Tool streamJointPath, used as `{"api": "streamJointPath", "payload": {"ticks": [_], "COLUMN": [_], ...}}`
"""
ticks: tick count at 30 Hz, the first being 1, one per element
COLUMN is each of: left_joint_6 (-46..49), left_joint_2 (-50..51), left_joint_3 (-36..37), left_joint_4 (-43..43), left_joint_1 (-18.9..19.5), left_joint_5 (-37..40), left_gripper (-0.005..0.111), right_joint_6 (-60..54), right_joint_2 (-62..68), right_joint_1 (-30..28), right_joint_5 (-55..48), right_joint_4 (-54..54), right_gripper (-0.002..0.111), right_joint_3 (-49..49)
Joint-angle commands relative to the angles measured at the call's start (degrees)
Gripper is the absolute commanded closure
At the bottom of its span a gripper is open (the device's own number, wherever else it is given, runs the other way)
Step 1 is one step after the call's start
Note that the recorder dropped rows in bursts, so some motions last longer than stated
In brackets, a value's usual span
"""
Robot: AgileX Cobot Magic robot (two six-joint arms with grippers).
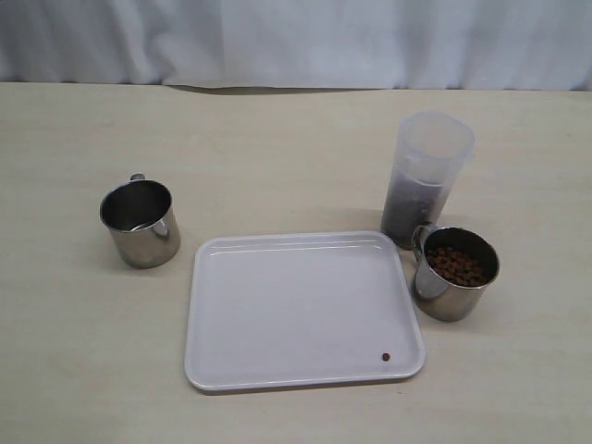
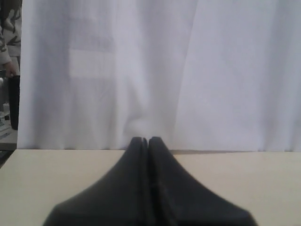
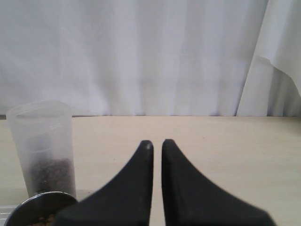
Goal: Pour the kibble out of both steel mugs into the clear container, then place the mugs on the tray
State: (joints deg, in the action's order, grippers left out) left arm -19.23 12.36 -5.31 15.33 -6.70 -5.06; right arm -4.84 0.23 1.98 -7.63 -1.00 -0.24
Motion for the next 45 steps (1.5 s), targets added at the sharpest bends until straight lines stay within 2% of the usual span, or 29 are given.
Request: {"api": "streamJointPath", "payload": {"ticks": [1,45], "left_joint_6": [-0.31,-0.20], "left_joint_2": [-0.09,-0.09], "left_joint_3": [-0.08,-0.08], "left_joint_4": [0.72,0.58], "left_joint_1": [0.11,0.11], "left_joint_5": [3.05,3.03], "left_gripper": [0.107,0.107], "right_joint_6": [0.08,0.08], "right_joint_2": [-0.23,-0.23], "right_joint_1": [0.18,0.18], "right_joint_5": [0.07,0.07], "right_joint_4": [-0.11,-0.11], "right_gripper": [0.103,0.103], "right_joint_3": [0.24,0.24]}}
